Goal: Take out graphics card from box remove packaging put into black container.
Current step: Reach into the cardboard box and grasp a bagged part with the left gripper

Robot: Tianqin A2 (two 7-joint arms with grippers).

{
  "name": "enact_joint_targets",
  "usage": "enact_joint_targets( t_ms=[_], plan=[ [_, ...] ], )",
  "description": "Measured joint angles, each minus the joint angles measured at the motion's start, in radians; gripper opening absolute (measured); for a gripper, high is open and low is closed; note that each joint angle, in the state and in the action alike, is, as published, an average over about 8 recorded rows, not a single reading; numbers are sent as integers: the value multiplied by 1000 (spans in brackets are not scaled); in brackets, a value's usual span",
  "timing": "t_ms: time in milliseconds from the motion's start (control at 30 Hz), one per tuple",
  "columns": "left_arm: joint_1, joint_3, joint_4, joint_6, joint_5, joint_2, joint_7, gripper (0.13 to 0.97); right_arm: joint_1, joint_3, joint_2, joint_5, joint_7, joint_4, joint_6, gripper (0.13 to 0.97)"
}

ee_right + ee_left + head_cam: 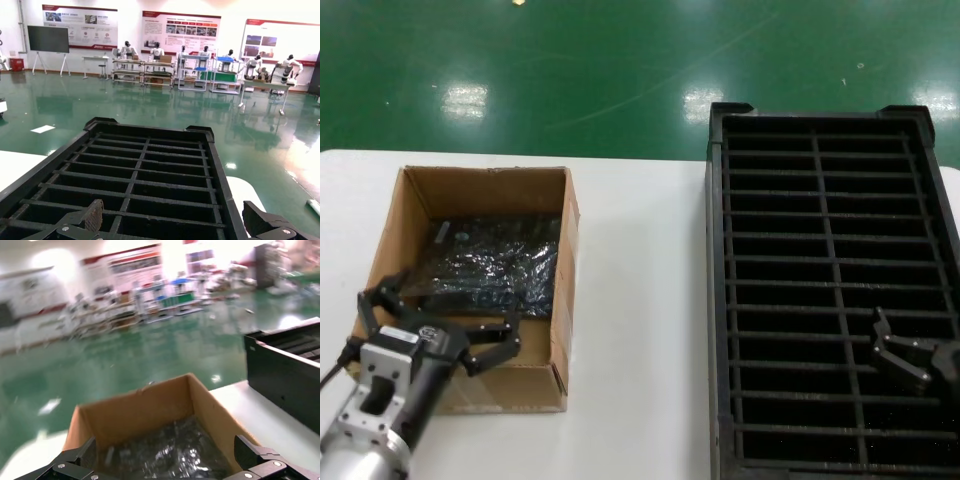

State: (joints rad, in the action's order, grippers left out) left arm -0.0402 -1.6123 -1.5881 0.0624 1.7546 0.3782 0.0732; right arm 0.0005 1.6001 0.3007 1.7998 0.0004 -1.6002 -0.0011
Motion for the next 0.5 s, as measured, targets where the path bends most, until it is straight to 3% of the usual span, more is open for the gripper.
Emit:
enact_joint_targets(
  t_ms=[167, 333, 433, 500],
  plan=[
    [-53, -42, 2, 55, -101, 130, 27, 966, 0, 0, 0, 0, 0, 0, 0, 966],
    [-175, -107, 71, 175, -260, 260, 76, 966, 0, 0, 0, 0, 0, 0, 0, 966],
    [-272, -165, 151, 265, -349, 307, 118, 966, 0, 0, 0, 0, 0, 0, 0, 966],
    [-334, -205, 210, 319, -393, 321, 147, 966, 0, 0, 0, 0, 0, 0, 0, 966]
  ],
)
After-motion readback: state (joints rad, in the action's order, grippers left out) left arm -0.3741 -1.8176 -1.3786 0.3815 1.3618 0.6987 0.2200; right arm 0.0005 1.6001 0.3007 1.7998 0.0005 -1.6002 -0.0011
